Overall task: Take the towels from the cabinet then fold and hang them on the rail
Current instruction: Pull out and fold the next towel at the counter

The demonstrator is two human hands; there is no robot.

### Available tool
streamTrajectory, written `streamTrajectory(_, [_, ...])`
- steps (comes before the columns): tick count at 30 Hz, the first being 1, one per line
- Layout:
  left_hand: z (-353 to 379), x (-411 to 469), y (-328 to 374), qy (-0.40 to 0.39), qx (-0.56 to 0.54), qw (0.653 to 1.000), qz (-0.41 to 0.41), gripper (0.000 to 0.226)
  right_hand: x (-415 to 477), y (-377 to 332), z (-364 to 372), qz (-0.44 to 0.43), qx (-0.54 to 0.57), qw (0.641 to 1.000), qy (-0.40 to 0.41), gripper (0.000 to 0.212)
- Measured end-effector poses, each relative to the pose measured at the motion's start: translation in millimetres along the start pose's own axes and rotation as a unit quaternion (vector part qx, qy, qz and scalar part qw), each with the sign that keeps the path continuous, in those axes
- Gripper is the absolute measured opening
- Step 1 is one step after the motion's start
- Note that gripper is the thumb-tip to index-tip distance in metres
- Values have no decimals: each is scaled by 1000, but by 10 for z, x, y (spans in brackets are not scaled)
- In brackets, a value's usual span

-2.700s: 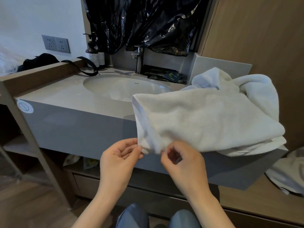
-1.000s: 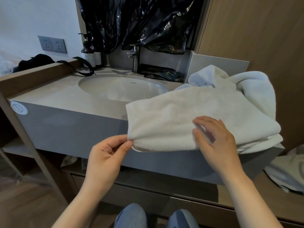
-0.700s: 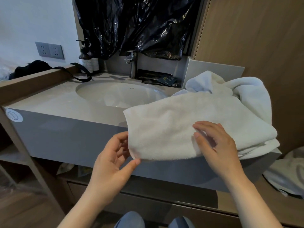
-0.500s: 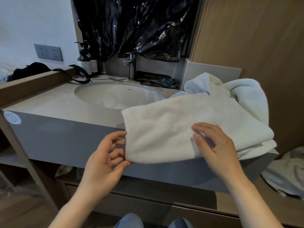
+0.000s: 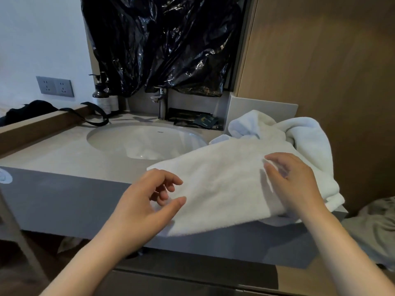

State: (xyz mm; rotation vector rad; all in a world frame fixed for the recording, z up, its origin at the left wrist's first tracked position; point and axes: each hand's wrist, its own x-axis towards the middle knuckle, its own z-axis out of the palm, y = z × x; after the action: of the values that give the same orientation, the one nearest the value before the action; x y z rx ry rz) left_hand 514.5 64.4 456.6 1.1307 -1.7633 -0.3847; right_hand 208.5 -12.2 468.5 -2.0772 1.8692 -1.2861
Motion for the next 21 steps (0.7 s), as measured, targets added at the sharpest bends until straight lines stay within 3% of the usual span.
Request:
streamTrajectory(4, [217, 447, 159, -36, 8, 998, 41, 16, 394, 261, -197, 110, -18, 994, -14, 39])
streamTrajectory(8, [459, 950, 218, -44, 33, 996, 68, 17, 760, 540, -265, 208, -86, 968, -108, 45])
streamTrajectory(12, [710, 1342, 212, -92, 82, 991, 61, 28, 961, 688, -309, 320, 12, 938, -134, 60])
streamTrajectory(14, [822, 1475, 202, -113, 92, 988, 51, 33, 1012, 745, -346, 338, 27, 933, -121, 60])
streamTrajectory(17, [972, 1607, 160, -138, 128, 981, 49, 41, 1055, 756, -369, 320, -36, 937, -137, 56])
streamTrajectory(21, [1088, 1728, 157, -174, 158, 971, 31, 32, 1042, 576, -532, 308, 50, 940, -139, 36])
